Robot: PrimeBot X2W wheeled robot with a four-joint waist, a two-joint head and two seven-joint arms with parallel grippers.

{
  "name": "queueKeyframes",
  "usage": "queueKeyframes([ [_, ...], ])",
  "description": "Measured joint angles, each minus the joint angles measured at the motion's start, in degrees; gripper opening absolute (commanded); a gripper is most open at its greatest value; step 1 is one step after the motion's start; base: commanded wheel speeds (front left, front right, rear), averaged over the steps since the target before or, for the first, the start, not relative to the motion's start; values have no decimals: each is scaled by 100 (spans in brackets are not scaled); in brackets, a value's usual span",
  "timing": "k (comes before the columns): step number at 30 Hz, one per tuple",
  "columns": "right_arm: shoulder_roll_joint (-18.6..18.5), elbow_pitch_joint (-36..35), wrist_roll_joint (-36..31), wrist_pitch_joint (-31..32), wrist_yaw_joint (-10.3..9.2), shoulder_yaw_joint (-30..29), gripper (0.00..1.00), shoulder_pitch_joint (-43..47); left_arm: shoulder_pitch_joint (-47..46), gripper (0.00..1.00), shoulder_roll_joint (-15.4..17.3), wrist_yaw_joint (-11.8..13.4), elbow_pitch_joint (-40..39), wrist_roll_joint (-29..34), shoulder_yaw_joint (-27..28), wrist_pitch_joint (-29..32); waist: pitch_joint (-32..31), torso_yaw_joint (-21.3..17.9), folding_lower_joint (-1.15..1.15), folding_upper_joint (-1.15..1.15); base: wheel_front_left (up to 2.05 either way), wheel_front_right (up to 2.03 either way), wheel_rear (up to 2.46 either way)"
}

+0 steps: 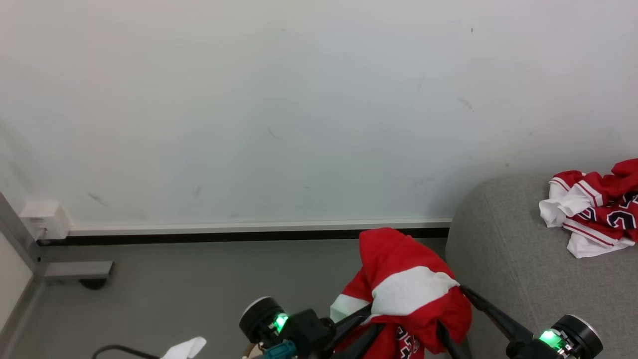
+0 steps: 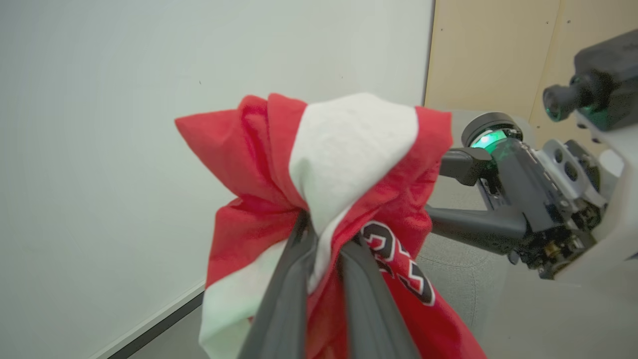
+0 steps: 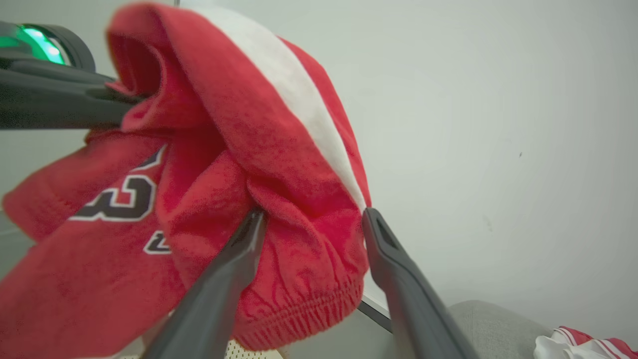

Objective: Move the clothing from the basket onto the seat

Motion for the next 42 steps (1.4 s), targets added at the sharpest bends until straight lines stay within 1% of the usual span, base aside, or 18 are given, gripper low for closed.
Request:
queueKeyframes([
  [2, -89, -43, 88, 53, 0, 149, 100, -40, -88, 0, 36, -42, 24, -49, -167, 7, 4, -16, 0, 0, 0, 0, 0],
  [9, -472, -215, 337, 219, 0, 721, 100, -356, -538, 0, 257, -69, 220, -391, -854, -14, 57, -102, 0, 0, 0, 0, 0],
  [14, -728, -252, 612, 299, 0, 1146, 100, -552, -896, 0, 330, -70, 269, -932, -1299, -164, 75, -142, 0, 0, 0, 0, 0],
  [18, -781, -250, 849, 297, 0, 1395, 100, -627, -1053, 0, 338, -70, 376, -1255, -1495, -310, 89, -177, 0, 0, 0, 0, 0],
  [19, -793, -238, 889, 293, 0, 1428, 74, -647, -1076, 0, 343, -70, 410, -1314, -1536, -335, 92, -187, 0, 0, 0, 0, 0],
  [20, -808, -222, 900, 277, 0, 1456, 41, -665, -1106, 0, 350, -70, 433, -1363, -1595, -358, 96, -198, 0, 0, 0, 0, 0],
  [21, -814, -209, 933, 260, 0, 1473, 25, -671, -1132, 0, 353, -70, 453, -1410, -1635, -367, 98, -206, 0, 0, 0, 0, 0],
  [22, -816, -194, 991, 248, 0, 1502, 5, -671, -1150, 0, 356, -70, 476, -1443, -1674, -397, 102, -213, 0, 0, 0, 0, 0],
  [23, -818, -186, 1016, 244, 0, 1523, 0, -671, -1163, 0, 365, -70, 494, -1457, -1714, -407, 109, -220, 0, 0, 0, 0, 0],
  [26, -815, -153, 1117, 196, 0, 1515, 0, -673, -1196, 0, 383, -70, 590, -1523, -1735, -467, 131, -238, 0, 0, 0, 0, 0],
  [27, -809, -143, 1182, 186, 0, 1500, 0, -673, -1205, 5, 391, -71, 615, -1548, -1733, -506, 136, -244, 0, 0, 0, 0, 0],
  [28, -797, -130, 1230, 157, 0, 1468, 0, -672, -1211, 14, 394, -71, 633, -1563, -1725, -516, 143, -248, -1, 0, 0, 0, 0],
  [29, -788, -114, 1250, 145, 0, 1434, 0, -670, -1221, 29, 400, -71, 651, -1571, -1724, -538, 151, -252, -1, 0, 0, 0, 0],
  [31, -766, -66, 1294, 94, 0, 1340, 0, -652, -1226, 50, 405, -69, 682, -1575, -1706, -611, 169, -257, 0, 0, 0, 0, 0],
  [32, -742, -48, 1337, 51, 0, 1262, 0, -632, -1226, 84, 404, -59, 704, -1582, -1695, -613, 176, -261, 0, 0, 0, 0, 0],
  [33, -693, -37, 1401, -13, 0, 1154, 0, -594, -1224, 100, 407, -53, 745, -1582, -1706, -613, 183, -266, -1, 0, 0, 0, 0],
  [35, -589, 2, 1490, -82, 0, 945, 0, -503, -1213, 100, 405, -23, 797, -1582, -1701, -646, 199, -277, 0, 0, 0, 0, 0],
  [42, -457, 103, 1596, -215, 0, 257, 0, -169, -1111, 100, 367, 141, 1001, -1599, -1679, -768, 256, -431, 0, 0, 0, 0, 0],
])
